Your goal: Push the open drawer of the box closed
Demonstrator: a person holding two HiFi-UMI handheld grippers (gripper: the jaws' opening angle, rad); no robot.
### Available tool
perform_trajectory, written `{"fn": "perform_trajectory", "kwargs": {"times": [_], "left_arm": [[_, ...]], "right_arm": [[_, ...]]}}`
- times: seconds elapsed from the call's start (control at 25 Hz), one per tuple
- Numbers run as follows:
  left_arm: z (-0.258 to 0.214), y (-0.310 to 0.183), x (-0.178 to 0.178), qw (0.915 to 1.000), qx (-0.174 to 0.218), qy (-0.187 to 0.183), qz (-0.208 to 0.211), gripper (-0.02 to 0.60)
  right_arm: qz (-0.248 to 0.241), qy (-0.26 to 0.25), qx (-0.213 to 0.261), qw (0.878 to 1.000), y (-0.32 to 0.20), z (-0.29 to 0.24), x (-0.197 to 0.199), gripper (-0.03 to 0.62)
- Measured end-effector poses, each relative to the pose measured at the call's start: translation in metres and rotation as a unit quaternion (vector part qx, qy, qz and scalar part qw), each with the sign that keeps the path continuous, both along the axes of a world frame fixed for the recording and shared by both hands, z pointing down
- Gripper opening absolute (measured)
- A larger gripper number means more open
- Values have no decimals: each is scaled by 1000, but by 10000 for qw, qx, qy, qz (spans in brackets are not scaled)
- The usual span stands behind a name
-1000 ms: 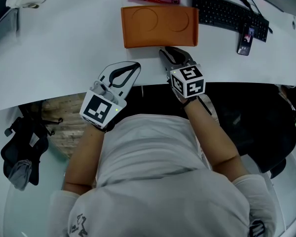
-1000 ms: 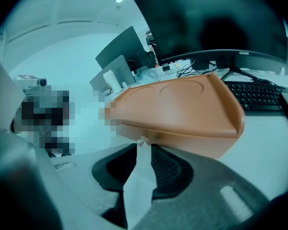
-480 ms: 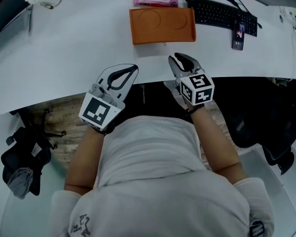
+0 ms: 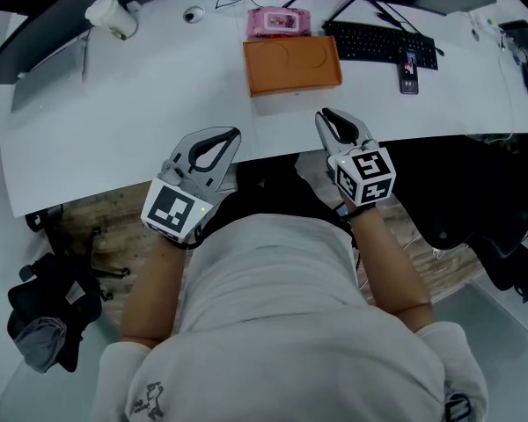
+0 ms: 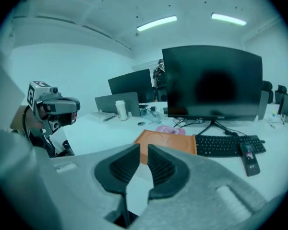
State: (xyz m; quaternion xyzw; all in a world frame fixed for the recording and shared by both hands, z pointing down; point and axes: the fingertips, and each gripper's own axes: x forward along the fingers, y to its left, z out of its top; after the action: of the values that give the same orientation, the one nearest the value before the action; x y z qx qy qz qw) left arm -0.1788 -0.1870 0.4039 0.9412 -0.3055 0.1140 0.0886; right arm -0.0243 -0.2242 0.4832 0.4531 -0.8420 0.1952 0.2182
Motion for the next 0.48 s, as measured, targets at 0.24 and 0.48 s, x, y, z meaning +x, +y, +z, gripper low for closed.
{"fn": "perform_trajectory", "kwargs": {"times": [0.24,0.48], "left_arm": [[-74,15,1,9989,337,269,162,-2],[-125,40,-12,9978,554,320,167,-2]], "right_arm": [[-367,-90,560,9977,13,-78,-7,8],[-653,195,1202,9904,30,-147,-12,5]]}}
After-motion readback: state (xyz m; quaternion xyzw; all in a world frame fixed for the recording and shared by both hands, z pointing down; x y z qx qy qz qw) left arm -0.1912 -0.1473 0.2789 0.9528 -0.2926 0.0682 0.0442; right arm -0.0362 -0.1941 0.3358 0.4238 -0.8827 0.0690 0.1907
